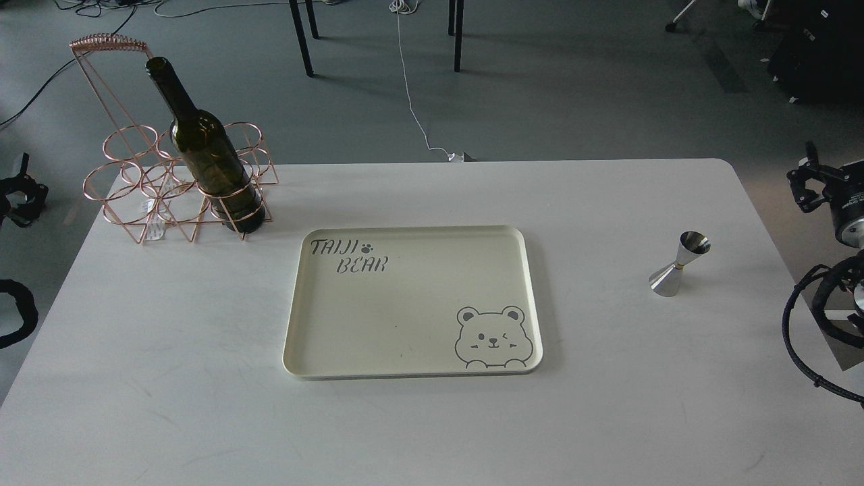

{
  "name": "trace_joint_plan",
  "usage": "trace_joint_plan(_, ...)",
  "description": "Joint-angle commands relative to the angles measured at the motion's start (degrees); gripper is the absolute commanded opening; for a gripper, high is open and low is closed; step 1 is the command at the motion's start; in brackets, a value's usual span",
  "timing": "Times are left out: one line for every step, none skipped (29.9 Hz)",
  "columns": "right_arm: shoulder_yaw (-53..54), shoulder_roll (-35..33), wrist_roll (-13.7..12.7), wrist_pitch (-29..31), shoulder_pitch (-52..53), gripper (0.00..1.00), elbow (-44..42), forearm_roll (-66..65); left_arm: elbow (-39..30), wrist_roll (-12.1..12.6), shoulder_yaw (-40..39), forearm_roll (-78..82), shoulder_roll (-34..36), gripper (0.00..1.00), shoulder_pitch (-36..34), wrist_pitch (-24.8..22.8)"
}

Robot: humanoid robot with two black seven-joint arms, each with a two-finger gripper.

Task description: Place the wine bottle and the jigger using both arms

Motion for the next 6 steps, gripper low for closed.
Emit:
trace_joint_plan(0.04,1.16,0.00,0.17,0.00,0.99,-1.49,-0.18,-0.02,-0.09,-0.04,0.01,-0.66,0.98,0.35,0.01)
trace_joint_plan(0.04,1.16,0.00,0.17,0.00,0.99,-1.49,-0.18,-0.11,-0.09,-0.13,0.01,-0.84,0.98,0.35,0.01)
trace_joint_plan(-0.04,1.16,0.00,0.17,0.09,0.99,-1.49,-0.18,-0.11,0.00,-0.13,0.01,-0.84,0.98,0.35,0.01)
trace_joint_plan(-0.04,1.16,-0.05,0.17,0.09,0.99,-1.40,-0.27,-0.20,-0.09,-0.13,0.01,-0.93,0.99,0.35,0.01)
trace_joint_plan(-0.13,1.07,-0.05,0.17,0.26,0.99,-1.40,-0.27,-0.29,0.00,-0.30,0.10,-1.02,0.99,0.35,0.01)
trace_joint_plan(-0.31,1.07,-0.14,0.17,0.35,0.99,-1.31,-0.27,-0.37,-0.09,-0.30,0.10,-1.10,0.99,0.35,0.01)
